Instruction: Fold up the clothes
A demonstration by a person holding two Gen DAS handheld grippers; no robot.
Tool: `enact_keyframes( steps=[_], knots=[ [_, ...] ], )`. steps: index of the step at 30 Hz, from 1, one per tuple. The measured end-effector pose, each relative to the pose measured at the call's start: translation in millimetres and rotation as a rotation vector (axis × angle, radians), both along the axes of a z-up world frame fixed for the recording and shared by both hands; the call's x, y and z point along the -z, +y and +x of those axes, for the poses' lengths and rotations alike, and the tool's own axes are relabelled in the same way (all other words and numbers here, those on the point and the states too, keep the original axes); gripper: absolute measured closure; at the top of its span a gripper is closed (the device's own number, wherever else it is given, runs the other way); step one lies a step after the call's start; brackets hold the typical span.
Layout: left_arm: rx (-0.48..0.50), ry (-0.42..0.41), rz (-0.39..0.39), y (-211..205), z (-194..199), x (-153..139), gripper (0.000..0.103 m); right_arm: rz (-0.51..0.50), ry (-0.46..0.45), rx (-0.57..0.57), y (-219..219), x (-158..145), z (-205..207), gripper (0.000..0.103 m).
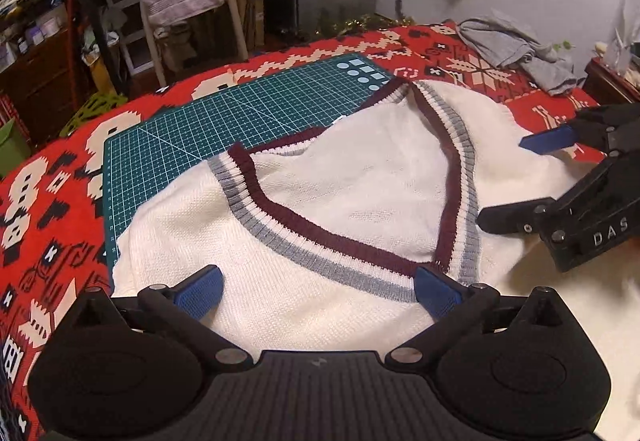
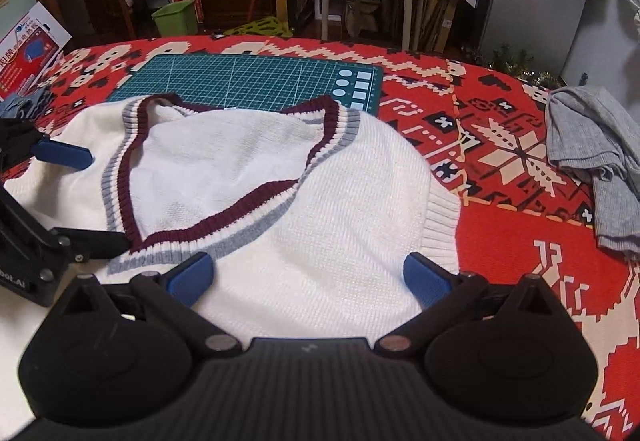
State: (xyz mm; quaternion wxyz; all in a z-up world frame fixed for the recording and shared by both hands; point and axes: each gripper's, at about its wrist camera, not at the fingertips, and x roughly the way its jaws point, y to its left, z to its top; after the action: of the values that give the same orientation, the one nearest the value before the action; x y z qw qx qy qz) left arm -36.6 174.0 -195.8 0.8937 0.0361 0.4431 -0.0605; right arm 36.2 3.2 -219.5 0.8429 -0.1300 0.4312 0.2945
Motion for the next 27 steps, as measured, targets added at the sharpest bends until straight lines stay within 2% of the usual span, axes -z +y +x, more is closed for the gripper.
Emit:
enact_keyframes(
  steps=[23,27],
  knots=[
    [-0.085,-0.127,-0.018,-3.7,-13.9,7.5,0.0,0.036,-0.054,0.02,-4.4,4.4,-7.3,0.0],
    [-0.068,-0.107,-0.043,1.8,-11.8,3.6,0.005,0.028,-0.003,0.01,-4.9,-3.7,-1.0,0.0]
  ],
)
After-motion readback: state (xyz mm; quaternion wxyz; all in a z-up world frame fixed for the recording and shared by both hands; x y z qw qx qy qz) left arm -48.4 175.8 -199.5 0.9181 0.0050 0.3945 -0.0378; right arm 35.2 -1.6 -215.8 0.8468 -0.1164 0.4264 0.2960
